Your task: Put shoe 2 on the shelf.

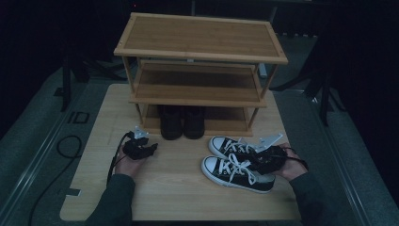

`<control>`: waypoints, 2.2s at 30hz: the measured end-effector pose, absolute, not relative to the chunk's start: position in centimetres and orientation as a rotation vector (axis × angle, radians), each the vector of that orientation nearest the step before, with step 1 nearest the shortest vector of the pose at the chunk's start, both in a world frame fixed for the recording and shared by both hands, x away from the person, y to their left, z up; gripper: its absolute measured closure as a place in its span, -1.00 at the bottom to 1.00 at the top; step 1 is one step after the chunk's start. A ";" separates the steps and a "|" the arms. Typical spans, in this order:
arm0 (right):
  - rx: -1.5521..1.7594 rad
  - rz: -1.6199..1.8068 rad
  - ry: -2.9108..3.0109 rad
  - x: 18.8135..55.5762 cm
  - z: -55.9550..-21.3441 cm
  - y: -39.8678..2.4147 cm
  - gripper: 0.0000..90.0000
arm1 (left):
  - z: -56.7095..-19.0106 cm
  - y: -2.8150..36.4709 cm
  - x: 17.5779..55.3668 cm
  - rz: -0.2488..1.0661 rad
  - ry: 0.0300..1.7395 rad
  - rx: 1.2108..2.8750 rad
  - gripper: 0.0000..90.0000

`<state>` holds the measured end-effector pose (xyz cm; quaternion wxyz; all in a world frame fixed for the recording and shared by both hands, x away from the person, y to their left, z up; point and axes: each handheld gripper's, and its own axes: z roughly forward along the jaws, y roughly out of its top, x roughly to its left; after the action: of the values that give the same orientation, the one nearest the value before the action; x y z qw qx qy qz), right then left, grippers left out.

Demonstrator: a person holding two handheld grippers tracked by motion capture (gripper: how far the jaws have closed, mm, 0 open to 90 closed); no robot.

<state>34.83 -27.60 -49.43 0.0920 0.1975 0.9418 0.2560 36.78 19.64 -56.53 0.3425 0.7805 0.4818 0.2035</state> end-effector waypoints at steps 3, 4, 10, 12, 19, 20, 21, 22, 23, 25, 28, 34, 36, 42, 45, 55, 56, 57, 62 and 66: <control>0.590 0.764 2.798 34.9 -49.5 -27.6 -0.01 | -56.5 19.6 36.8 0.530 1.253 2.028 0.13; 0.595 0.767 2.796 34.8 -49.5 -27.6 -0.02 | -56.5 19.6 36.8 0.530 1.253 2.028 0.13; 0.572 0.745 2.797 34.7 -49.8 -27.1 0.01 | -56.6 19.6 36.7 0.532 1.253 2.027 0.13; 0.564 0.729 2.799 34.8 -49.9 -26.8 0.04 | -56.5 19.6 36.7 0.531 1.252 2.028 0.12; 0.527 0.715 2.822 35.1 -49.9 -25.9 0.15 | -56.5 19.6 36.7 0.530 1.251 2.030 0.12; 0.530 0.710 2.825 35.2 -50.0 -25.9 0.15 | -56.5 19.6 36.7 0.530 1.252 2.031 0.12; 0.527 0.709 2.828 35.2 -50.0 -25.9 0.16 | -56.5 19.6 36.7 0.530 1.253 2.032 0.12; 0.525 0.709 2.832 35.3 -50.0 -25.8 0.17 | -56.5 19.5 36.7 0.532 1.255 2.032 0.12; 0.523 0.707 2.834 35.3 -50.0 -25.8 0.18 | -56.5 19.5 36.7 0.532 1.254 2.033 0.12; 0.510 0.700 2.833 35.4 -50.1 -25.7 0.19 | -56.5 19.5 36.7 0.531 1.255 2.034 0.11; 0.495 0.692 2.842 35.5 -50.2 -25.5 0.28 | -56.5 19.5 36.7 0.531 1.256 2.034 0.11; 0.464 0.704 2.859 35.4 -50.1 -25.4 0.66 | -56.5 19.3 36.7 0.530 1.251 2.033 0.11; 0.455 0.711 2.859 35.3 -50.1 -25.4 0.77 | -56.5 19.1 36.7 0.530 1.245 2.034 0.11; 0.458 0.755 2.880 35.5 -50.0 -25.8 0.86 | -56.6 18.7 36.7 0.530 1.237 2.034 0.10; 0.458 0.771 2.888 35.7 -50.0 -25.9 0.87 | -56.7 18.7 36.6 0.535 1.235 2.023 0.10; 0.457 0.791 2.865 35.7 -49.6 -25.9 0.88 | -56.8 18.6 36.5 0.542 1.227 2.015 0.09; 0.460 0.796 2.858 35.7 -49.5 -25.9 0.88 | -56.8 18.6 36.5 0.543 1.228 2.015 0.09; 0.459 0.799 2.854 35.7 -49.5 -26.0 0.88 | -56.8 18.6 36.5 0.543 1.228 2.015 0.09; 0.469 0.844 2.822 35.9 -48.5 -26.5 0.88 | -56.8 18.6 36.4 0.545 1.228 2.017 0.08; 0.442 0.865 2.809 36.0 -47.3 -26.8 0.88 | -56.8 18.6 36.4 0.546 1.229 2.018 0.08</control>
<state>36.01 -26.75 -47.33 0.0846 0.1480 0.9417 0.2901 36.43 18.55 -56.80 0.3506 0.7793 0.4746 0.2109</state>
